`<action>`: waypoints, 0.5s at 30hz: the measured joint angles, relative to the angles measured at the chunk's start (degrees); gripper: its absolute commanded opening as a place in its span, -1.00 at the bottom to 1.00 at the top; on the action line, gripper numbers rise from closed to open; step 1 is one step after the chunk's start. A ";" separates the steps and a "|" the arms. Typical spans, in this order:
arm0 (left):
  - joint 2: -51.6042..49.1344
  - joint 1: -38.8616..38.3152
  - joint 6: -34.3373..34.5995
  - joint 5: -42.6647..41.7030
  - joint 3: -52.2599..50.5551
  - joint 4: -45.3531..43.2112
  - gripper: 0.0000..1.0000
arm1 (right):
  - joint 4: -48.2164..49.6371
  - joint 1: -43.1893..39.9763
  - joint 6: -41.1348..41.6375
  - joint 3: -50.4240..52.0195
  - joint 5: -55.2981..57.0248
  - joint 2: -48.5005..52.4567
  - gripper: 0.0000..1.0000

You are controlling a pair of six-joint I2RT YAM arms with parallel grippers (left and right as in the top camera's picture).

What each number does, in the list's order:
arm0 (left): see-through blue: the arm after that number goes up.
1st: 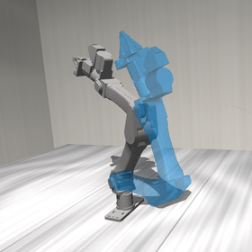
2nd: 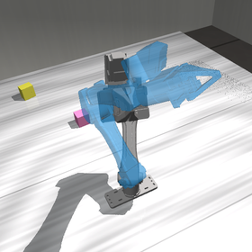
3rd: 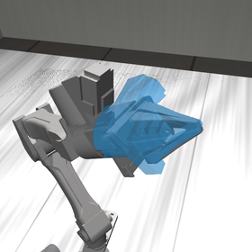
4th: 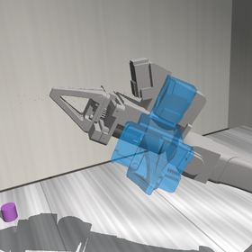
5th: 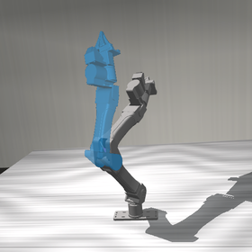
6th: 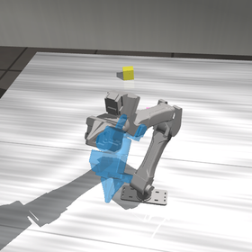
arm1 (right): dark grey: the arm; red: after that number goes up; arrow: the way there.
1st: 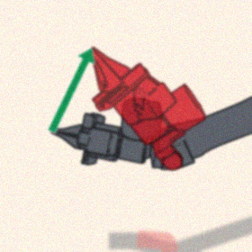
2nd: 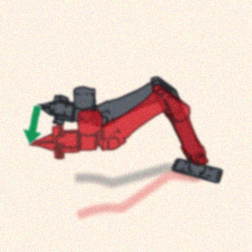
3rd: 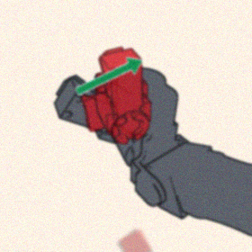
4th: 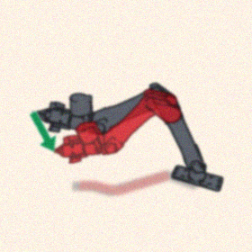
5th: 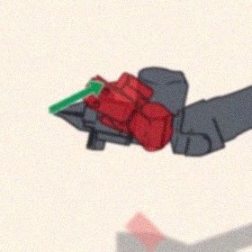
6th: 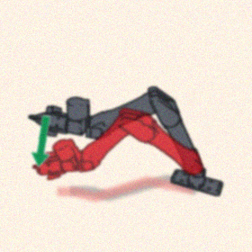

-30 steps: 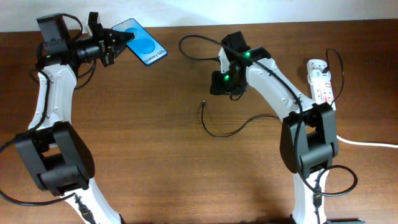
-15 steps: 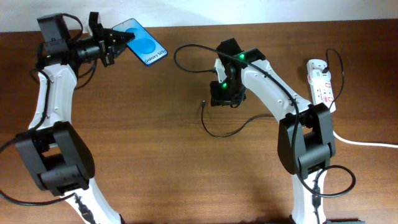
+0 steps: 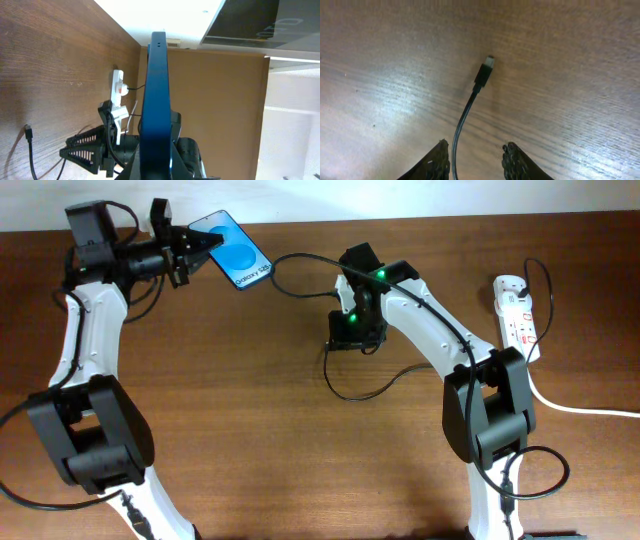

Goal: Plug charger to phone and switch on socket
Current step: 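Grasp the USB-C cable plug with the right gripper and lift it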

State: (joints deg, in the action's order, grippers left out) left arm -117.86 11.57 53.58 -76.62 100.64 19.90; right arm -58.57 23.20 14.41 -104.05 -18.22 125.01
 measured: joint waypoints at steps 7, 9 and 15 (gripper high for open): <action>0.00 0.00 0.00 -0.15 0.00 -0.02 -1.00 | 3.08 4.52 2.12 -0.04 5.11 4.22 -0.15; 0.00 0.00 0.00 -0.37 0.00 -0.63 -1.00 | 3.32 5.25 2.62 -0.04 5.38 5.16 -0.15; 0.00 0.00 0.00 -1.03 0.00 -0.94 -1.00 | 5.31 4.61 3.43 -0.04 6.49 5.51 -0.29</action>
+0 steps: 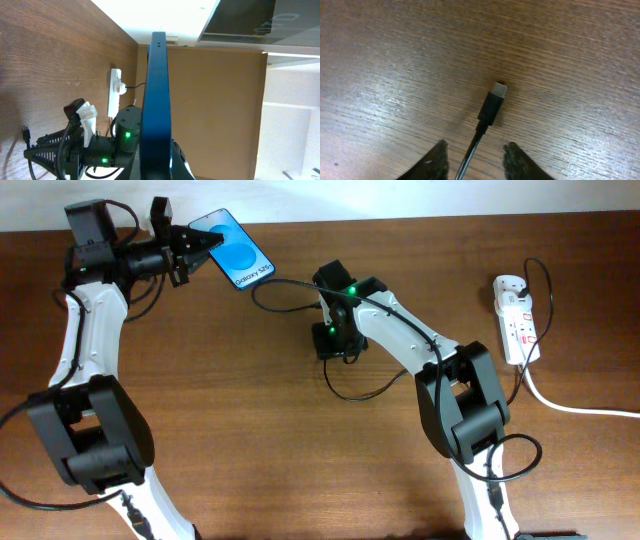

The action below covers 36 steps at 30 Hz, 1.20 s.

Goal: Plug charger to phone and switch on socket
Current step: 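Grasp the USB-C cable plug with the right gripper and lift it, then bring the plug up to the phone's bottom port held by left gripper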

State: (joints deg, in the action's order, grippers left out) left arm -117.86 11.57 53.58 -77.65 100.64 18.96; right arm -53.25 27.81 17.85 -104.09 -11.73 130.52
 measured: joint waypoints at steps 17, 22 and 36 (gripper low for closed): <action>0.00 0.00 0.00 -0.20 0.00 0.00 -1.00 | 1.05 -2.32 -1.01 -0.02 -3.61 2.32 -0.91; 0.00 0.00 0.00 -0.22 0.00 0.00 -1.00 | -0.22 -4.28 -1.64 -0.04 -7.89 2.82 -0.91; 0.00 -0.66 -0.83 -7.37 0.00 -5.07 -1.00 | -11.04 -7.80 -19.21 -0.79 -35.23 -13.81 -0.91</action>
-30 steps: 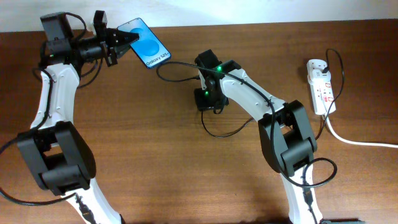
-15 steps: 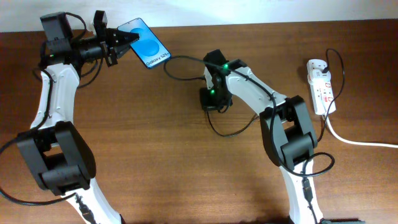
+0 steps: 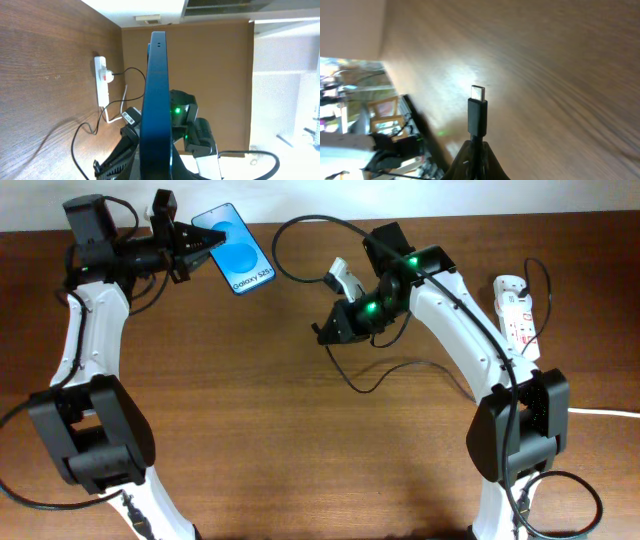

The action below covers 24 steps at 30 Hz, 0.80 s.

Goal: Plug charger to phone and switch on socket
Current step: 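Bring the plug up to the phone's bottom port held by left gripper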

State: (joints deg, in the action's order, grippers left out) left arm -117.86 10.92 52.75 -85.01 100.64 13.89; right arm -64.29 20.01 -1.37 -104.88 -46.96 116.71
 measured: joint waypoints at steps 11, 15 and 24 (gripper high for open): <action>0.00 -0.90 -4.02 -0.28 -0.02 -0.02 -1.00 | 4.70 -0.04 2.64 0.00 -4.76 0.02 -0.92; 0.00 -0.90 -5.01 -0.28 0.00 -0.02 -1.00 | 3.41 -1.57 3.78 0.00 -3.56 -0.94 -0.91; 0.00 -1.53 -6.43 0.09 0.00 0.00 -1.00 | 11.58 -0.39 6.32 2.23 -2.89 -11.34 -0.92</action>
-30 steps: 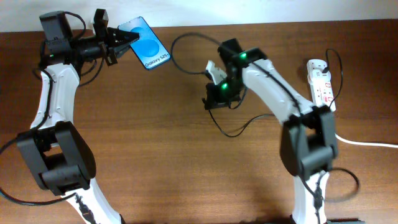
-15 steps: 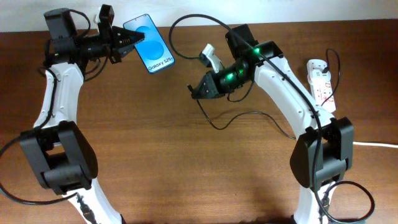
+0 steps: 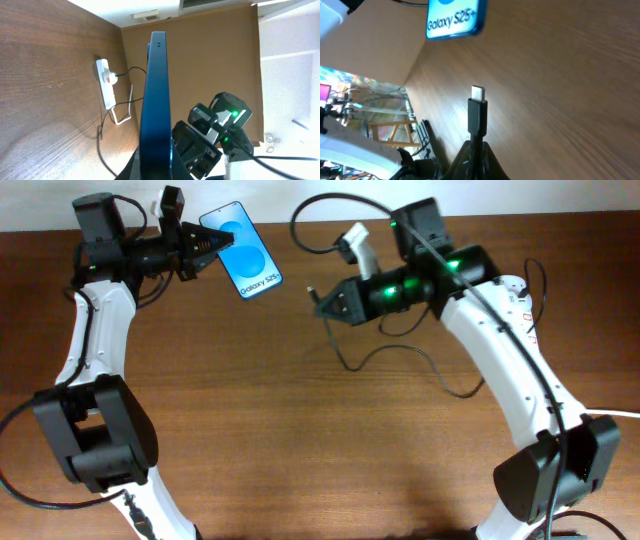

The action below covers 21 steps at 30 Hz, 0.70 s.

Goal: Plug charger to phone and switch on socket
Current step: 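Bring the plug up to the phone's bottom port held by left gripper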

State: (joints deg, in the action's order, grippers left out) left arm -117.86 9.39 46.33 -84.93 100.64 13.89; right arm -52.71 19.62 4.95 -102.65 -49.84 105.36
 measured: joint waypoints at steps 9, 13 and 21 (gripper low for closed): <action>0.00 -3.54 -0.11 2.43 -0.02 0.39 -1.00 | 14.84 3.30 13.55 10.32 -0.17 0.24 -0.92; -0.02 -3.56 -0.11 3.41 0.00 0.42 -1.00 | 15.08 3.98 14.62 10.64 0.50 0.24 -0.92; -4.20 -3.98 -0.09 3.32 -0.02 2.89 -1.00 | 15.13 6.75 14.51 10.64 3.23 0.24 -0.92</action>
State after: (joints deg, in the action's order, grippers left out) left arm -122.06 5.41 46.24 -81.60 100.62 16.78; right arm -37.58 26.37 19.46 -92.01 -46.61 105.60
